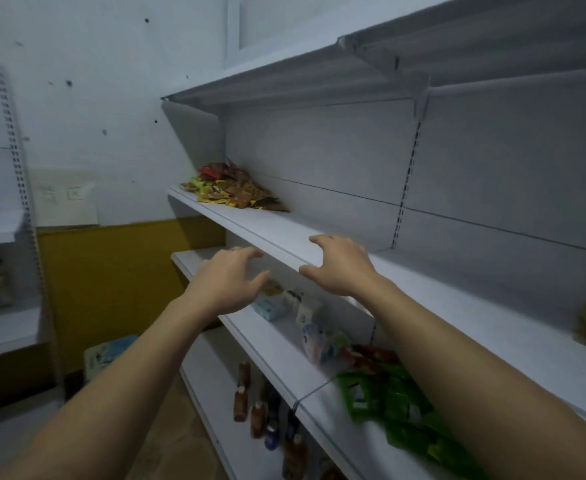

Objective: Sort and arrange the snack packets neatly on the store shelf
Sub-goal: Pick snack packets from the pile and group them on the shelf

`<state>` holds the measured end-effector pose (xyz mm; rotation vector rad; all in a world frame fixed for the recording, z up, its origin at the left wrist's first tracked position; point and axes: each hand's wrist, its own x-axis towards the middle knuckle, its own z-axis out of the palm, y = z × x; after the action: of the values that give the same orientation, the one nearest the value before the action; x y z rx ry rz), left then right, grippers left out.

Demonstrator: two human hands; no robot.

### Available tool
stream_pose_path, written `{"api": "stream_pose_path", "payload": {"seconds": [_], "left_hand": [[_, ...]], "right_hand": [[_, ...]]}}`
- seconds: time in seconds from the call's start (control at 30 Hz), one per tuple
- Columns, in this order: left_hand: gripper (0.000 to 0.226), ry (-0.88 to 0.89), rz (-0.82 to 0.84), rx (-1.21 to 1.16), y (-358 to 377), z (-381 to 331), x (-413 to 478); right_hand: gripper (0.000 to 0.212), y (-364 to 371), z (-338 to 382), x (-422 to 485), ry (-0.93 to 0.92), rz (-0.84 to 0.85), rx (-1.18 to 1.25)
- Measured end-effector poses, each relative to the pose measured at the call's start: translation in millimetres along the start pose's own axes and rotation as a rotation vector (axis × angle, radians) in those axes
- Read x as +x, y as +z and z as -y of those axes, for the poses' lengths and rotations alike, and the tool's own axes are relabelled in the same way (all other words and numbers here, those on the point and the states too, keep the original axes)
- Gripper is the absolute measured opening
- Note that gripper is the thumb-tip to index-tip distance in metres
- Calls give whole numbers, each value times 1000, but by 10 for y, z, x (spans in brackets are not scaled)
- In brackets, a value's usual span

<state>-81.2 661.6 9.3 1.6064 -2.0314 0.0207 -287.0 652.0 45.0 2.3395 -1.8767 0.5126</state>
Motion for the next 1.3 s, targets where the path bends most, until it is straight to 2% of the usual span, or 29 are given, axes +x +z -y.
{"api": "stream_pose_path", "payload": {"seconds": [0.23,0.67,0.9,1.3], "left_hand": [[54,-41,-10,23,239,465,624],[51,-65,52,95,697,1231,2475],[51,-98,87,110,916,1664,2988],[49,-71,174,49,1342,2550,4207]], "right_hand": [[69,389,31,858,-16,25,26],[70,1024,-180,3044,-9,71,25],[69,1495,-228,3642,11,173,42],[70,2065,-191,4925,123,213,83]]}}
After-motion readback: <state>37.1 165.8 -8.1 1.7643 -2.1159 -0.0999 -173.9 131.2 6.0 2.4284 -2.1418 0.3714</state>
